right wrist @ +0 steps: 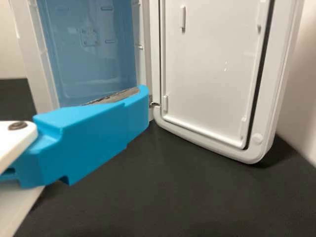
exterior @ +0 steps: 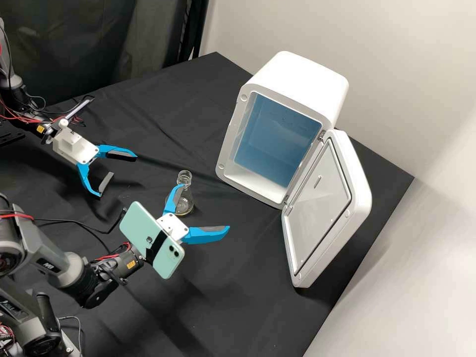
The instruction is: Take the flask out of the incubator
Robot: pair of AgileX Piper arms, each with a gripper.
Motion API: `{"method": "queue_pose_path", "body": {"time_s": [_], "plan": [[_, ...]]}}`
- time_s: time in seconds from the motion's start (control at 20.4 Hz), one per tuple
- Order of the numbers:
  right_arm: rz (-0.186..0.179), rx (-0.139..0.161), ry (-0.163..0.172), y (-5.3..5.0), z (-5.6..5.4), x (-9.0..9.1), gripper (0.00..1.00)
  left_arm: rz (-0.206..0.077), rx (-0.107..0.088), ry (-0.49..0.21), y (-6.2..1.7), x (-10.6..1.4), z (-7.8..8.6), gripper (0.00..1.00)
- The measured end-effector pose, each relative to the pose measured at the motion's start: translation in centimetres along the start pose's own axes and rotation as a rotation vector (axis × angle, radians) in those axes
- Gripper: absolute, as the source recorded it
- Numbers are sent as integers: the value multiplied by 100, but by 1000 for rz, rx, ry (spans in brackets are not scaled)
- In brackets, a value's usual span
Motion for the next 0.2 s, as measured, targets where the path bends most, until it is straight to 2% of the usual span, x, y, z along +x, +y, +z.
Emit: {"method": "queue_pose_path", "body": {"time_s": [0.05, 0.1, 0.15, 0.2], "plan": [[3, 28, 0, 5, 1, -25, 100, -5, -3, 7, -11, -15, -13, 100], [6, 65, -2, 10, 4, -49, 100, -16, -24, 14, -37, -32, -24, 100], [4, 75, -5, 3, 8, -59, 100, -31, -38, 18, -74, -36, -28, 100], [3, 81, -6, 0, 9, -62, 100, -36, -41, 21, -86, -36, -30, 100]]}}
